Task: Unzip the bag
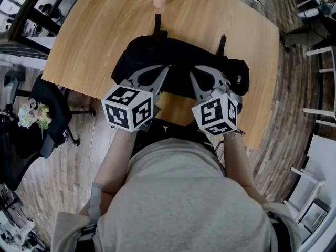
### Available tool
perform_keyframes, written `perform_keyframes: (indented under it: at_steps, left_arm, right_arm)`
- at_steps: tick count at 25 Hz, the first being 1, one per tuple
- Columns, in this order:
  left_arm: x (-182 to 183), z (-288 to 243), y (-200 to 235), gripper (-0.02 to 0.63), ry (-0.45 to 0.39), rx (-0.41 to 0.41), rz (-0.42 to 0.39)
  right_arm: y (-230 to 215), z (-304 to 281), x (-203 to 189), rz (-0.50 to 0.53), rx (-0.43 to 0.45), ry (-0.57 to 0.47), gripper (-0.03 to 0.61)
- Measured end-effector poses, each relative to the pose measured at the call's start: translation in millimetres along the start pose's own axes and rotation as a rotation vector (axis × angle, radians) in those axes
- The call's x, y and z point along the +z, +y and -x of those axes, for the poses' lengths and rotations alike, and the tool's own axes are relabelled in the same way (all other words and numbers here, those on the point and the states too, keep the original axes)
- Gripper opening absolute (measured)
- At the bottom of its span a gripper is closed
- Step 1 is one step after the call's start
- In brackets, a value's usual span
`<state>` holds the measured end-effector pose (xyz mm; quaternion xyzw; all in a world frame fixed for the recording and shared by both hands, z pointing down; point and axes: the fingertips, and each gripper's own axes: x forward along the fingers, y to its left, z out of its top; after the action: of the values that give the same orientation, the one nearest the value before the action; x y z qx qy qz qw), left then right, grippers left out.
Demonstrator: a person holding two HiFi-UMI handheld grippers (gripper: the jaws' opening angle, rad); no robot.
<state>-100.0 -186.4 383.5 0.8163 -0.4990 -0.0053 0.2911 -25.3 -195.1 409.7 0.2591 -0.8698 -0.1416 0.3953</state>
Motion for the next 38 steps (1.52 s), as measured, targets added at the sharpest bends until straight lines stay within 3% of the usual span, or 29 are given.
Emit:
perform_keyframes:
  at_steps: [14, 22, 38]
  left_arm:
    - [3, 25, 35, 0.021, -0.014, 0.073, 0.004]
    - [7, 32, 43, 0.021, -0.008, 0.072, 0.001]
    - [11, 56, 76, 0.023, -0.038, 0.185, 0.020]
  right_arm:
    - [-6, -7, -2, -0.055, -0.022, 0.020, 0.032]
    - [-8, -9, 1, -0.060, -0.032, 0.021, 0.032]
    - [-11, -12, -4, -0.092, -0.043, 0.030, 0.032]
